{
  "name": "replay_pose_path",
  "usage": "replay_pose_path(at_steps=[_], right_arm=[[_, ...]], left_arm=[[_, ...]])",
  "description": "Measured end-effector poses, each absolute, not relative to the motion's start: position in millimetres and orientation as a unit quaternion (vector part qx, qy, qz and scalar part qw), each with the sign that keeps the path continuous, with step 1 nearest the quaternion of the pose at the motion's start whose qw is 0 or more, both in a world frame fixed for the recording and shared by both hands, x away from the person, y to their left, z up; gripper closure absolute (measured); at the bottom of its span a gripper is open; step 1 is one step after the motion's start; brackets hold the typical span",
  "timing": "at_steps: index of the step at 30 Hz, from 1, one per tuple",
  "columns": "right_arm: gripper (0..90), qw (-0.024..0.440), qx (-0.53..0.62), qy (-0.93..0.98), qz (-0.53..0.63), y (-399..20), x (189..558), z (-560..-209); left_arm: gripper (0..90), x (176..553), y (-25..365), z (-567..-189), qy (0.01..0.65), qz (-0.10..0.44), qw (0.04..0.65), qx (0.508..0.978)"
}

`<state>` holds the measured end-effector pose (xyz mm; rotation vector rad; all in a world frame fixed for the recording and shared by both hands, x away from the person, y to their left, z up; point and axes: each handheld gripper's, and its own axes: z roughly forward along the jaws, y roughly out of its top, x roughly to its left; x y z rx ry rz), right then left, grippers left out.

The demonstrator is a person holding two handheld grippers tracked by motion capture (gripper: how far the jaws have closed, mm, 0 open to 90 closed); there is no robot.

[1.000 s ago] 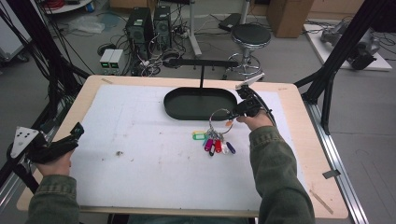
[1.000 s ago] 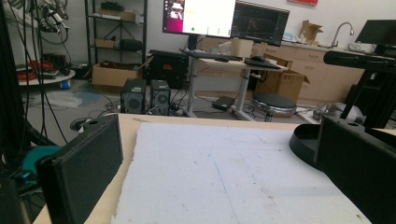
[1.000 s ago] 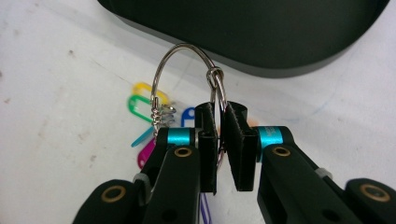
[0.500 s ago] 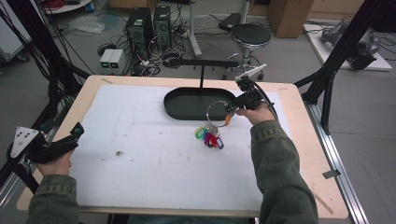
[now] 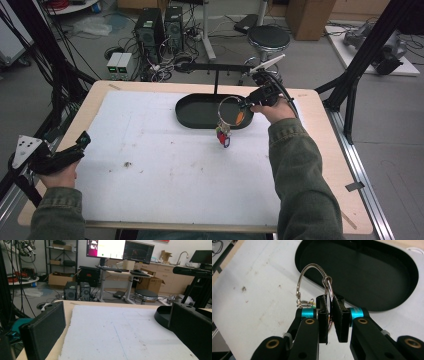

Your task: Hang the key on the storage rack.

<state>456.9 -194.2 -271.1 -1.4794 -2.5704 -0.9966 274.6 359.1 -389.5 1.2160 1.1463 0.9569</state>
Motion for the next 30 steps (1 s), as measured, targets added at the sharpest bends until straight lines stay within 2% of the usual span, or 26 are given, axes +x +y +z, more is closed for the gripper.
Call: replay_pose_path(at_steps=[13,23,30], right_arm=[[83.1,0.007,-0.452,-0.834,-0.317,-182,482,-248],[83.0,0.018,-0.431,-0.843,-0.32,-172,504,-243],[82.9,0.009,-0.441,-0.839,-0.318,-170,517,-242]], left_arm=[[1.7,276,360,-390,0.489,0.406,0.572,0.518],[1.7,275,364,-392,0.501,0.395,0.582,0.504],[1.7,277,363,-392,0.501,0.394,0.581,0.506]])
